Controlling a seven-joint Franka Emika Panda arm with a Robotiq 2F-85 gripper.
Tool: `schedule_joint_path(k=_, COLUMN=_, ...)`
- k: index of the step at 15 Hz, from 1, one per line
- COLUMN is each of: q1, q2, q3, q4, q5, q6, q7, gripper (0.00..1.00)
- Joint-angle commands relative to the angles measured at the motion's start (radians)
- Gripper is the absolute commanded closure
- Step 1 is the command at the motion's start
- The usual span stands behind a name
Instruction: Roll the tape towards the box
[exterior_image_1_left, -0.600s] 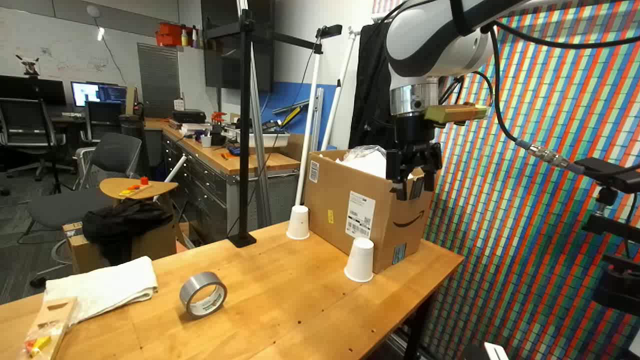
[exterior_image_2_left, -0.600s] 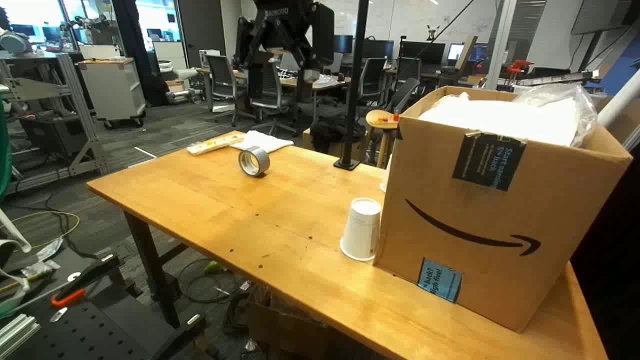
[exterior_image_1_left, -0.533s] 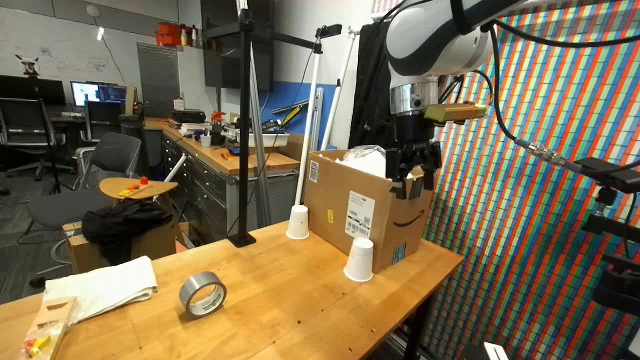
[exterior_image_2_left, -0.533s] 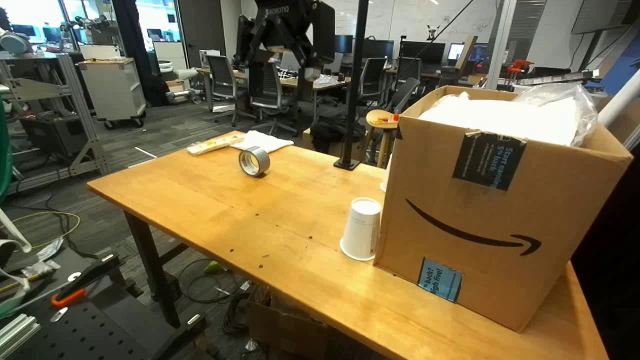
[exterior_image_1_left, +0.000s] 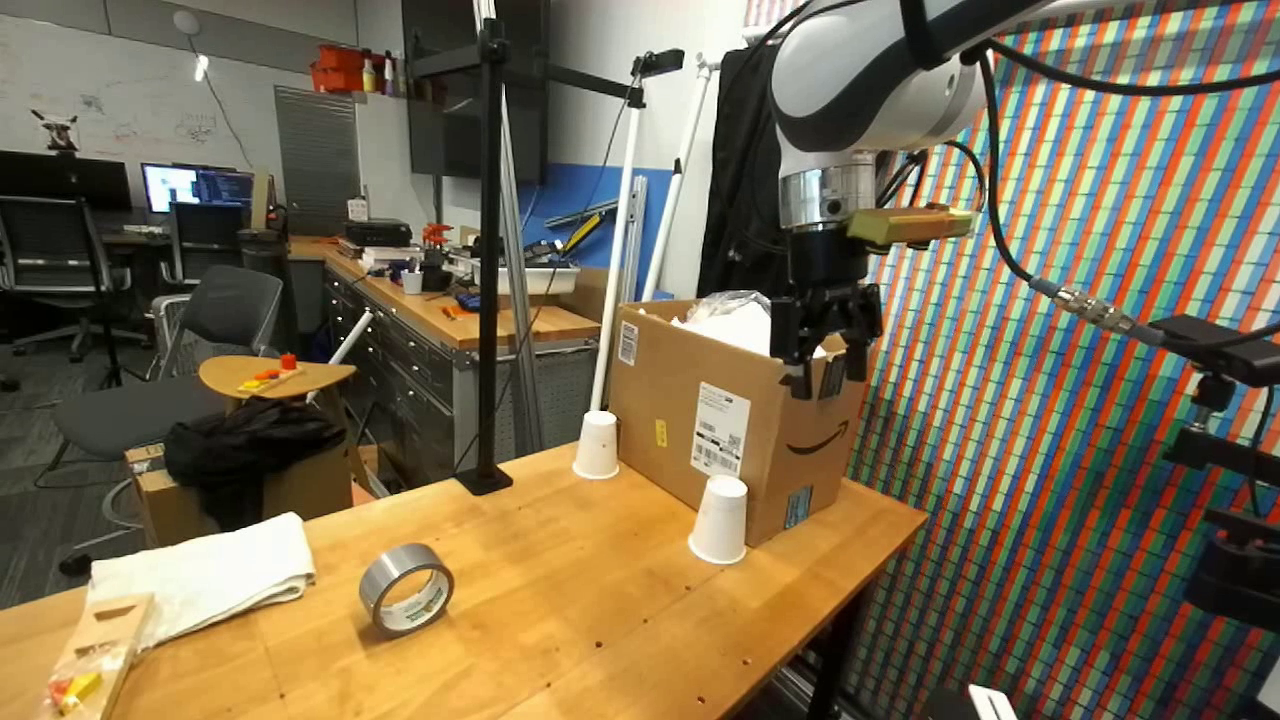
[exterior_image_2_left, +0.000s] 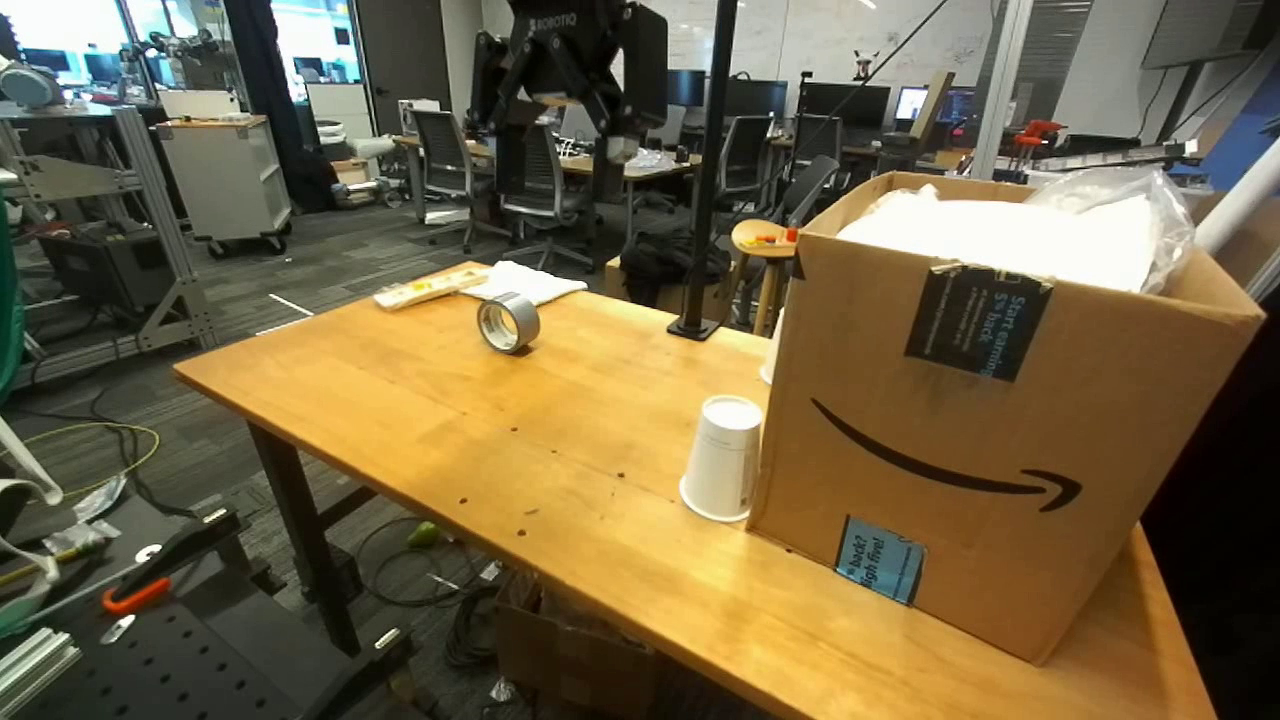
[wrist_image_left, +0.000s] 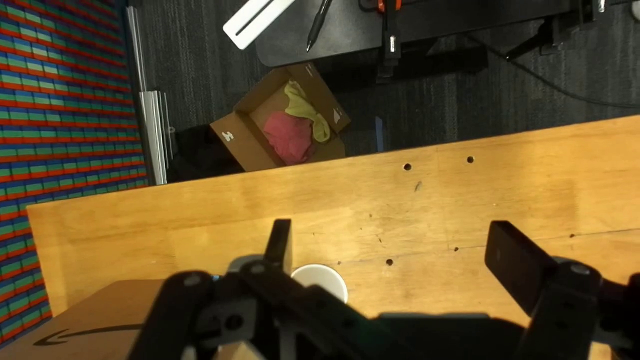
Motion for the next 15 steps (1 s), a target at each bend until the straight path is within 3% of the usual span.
schedule_joint_path(k=1, q1=0.041, q2=-0.019, q3=0.029, q4=-0.023, q5=0.031, q6=0.022, q7=0.045, gripper=0.0)
schedule_joint_path(k=9, q1=0.149, q2=0.021, q3=0.173, q4=-0.056, q5=0.126, q6=0.179, q7=0.261, gripper=0.0)
schedule_joint_path(k=15, q1=0.222, q2=0.184, q3=0.294, q4=0.059, q5=0.092, q6=0.249, q7=0.394, gripper=0.0)
